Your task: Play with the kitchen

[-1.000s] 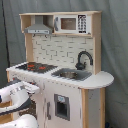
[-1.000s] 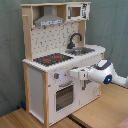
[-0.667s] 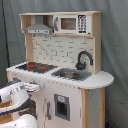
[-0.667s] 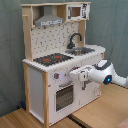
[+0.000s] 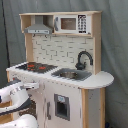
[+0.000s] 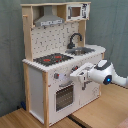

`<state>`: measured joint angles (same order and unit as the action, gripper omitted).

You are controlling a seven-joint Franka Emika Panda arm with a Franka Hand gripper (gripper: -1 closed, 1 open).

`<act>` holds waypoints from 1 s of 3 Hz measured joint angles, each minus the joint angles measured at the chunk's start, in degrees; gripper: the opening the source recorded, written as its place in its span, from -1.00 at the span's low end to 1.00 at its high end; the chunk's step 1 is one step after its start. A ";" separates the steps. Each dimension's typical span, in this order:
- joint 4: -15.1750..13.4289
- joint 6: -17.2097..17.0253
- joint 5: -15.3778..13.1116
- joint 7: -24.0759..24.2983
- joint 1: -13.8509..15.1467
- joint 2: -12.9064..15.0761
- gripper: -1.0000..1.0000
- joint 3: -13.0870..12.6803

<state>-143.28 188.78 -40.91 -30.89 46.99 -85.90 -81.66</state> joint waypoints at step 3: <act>0.58 0.06 2.24 5.59 -0.17 0.68 1.00 0.14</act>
<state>-142.69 188.85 -38.67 -25.30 46.82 -85.22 -81.52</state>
